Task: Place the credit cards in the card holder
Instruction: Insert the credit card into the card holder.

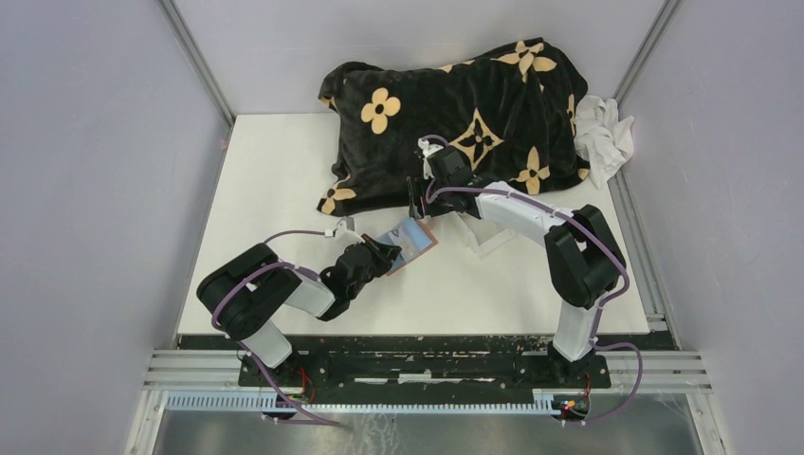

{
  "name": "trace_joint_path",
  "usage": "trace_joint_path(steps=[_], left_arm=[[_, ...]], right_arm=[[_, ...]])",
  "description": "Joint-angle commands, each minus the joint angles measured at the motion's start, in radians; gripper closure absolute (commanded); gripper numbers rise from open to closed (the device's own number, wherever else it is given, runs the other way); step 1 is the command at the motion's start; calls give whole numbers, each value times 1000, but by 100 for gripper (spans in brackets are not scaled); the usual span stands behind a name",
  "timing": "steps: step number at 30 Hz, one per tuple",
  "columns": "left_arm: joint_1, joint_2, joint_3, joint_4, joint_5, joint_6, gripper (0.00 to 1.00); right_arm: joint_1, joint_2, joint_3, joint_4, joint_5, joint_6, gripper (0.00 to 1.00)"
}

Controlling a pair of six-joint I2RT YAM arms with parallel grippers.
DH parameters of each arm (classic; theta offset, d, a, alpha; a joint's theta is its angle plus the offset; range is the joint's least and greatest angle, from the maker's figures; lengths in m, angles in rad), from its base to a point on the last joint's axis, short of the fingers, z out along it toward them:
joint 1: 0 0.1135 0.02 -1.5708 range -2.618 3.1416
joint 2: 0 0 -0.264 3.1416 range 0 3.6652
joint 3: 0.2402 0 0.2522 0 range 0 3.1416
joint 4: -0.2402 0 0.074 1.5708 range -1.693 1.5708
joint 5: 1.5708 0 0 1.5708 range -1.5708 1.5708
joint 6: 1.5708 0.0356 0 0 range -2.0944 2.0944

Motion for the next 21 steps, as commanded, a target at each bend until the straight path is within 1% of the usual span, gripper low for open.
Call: trace_joint_path(steps=[1,2,3,5,8,11,12,16,18,20,21], left_arm=[[-4,0,29,-30,-37,41,97],[-5,0,31,-41,-40,42,97],[-4,0,32,-55,-44,42,97],[-4,-2,31,-74,-55,39,97],[-3,3,31,-88,-62,37,97],[-1,14,32,-90,-62,34,97],[-2,17,34,-91,-62,33,97],[0,21,39,-106,-67,32,97],[0,20,38,-116,-76,32,97],[1,17,40,-133,-84,31,97],[0,13,40,-141,-87,29,97]], right_arm=[[22,-135,-68,220,120,-62,31],[21,-154,-98,275,124,-84,4],[23,-173,-124,337,129,-105,0],[23,-196,-152,418,138,-149,0],[23,-201,-141,464,158,-167,0],[22,-184,-126,487,223,-85,0],[17,-176,-120,496,210,-66,0],[2,-137,-77,501,46,-72,0],[2,-112,-47,460,14,-66,12],[4,-74,14,370,8,-79,37],[8,-48,57,266,14,-94,50]])
